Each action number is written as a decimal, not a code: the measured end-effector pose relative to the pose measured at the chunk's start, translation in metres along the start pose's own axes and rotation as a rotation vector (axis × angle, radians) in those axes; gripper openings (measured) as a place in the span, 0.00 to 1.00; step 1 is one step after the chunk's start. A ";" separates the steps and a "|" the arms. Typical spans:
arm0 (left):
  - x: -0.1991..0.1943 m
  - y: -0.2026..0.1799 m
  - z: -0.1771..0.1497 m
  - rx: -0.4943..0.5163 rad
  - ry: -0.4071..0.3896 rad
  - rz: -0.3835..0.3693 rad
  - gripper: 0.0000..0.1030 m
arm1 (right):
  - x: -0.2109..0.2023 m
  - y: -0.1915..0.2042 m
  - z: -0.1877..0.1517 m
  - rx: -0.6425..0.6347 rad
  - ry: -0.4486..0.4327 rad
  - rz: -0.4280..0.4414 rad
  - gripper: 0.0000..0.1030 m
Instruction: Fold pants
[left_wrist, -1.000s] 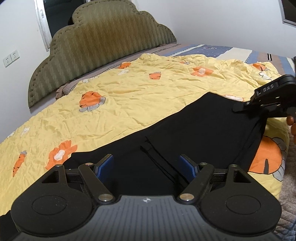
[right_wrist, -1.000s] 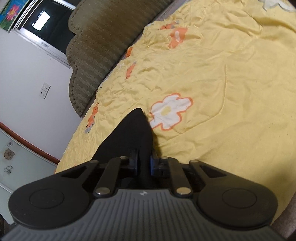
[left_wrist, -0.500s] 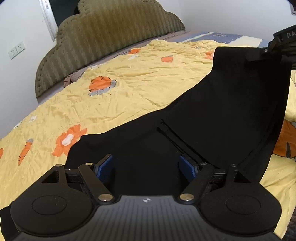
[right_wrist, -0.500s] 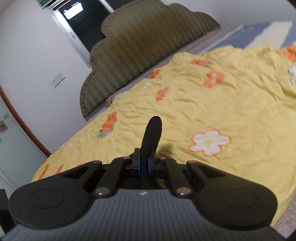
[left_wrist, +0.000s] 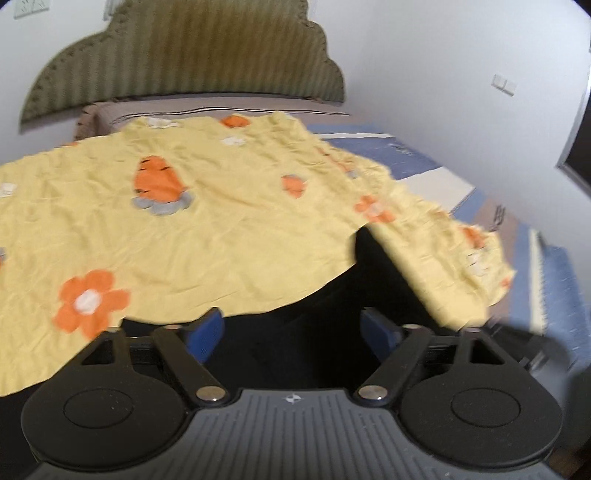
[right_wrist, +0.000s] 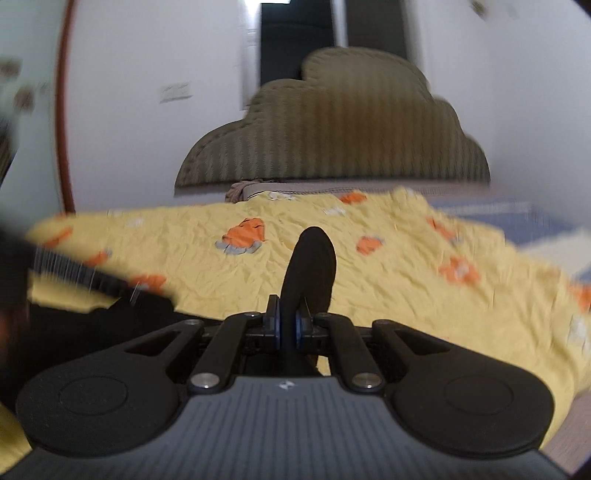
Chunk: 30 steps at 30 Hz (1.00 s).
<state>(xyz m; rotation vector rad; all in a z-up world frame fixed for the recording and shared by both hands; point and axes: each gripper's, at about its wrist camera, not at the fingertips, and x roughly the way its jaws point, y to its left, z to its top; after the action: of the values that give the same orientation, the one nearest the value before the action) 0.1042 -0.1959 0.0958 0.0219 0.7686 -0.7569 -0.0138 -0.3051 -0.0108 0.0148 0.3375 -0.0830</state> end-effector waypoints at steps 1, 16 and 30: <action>0.001 -0.004 0.006 -0.006 0.008 -0.013 0.85 | -0.001 0.009 0.001 -0.033 -0.003 -0.007 0.08; 0.046 -0.013 0.000 -0.112 0.159 0.005 0.09 | -0.003 0.069 -0.014 -0.224 -0.014 -0.020 0.08; -0.035 0.027 -0.012 -0.099 0.040 0.048 0.07 | -0.024 0.100 -0.001 -0.140 -0.048 0.127 0.09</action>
<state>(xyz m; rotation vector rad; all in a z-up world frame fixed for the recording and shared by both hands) 0.0969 -0.1510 0.1030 -0.0339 0.8403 -0.6739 -0.0280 -0.2032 -0.0038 -0.1041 0.2927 0.0661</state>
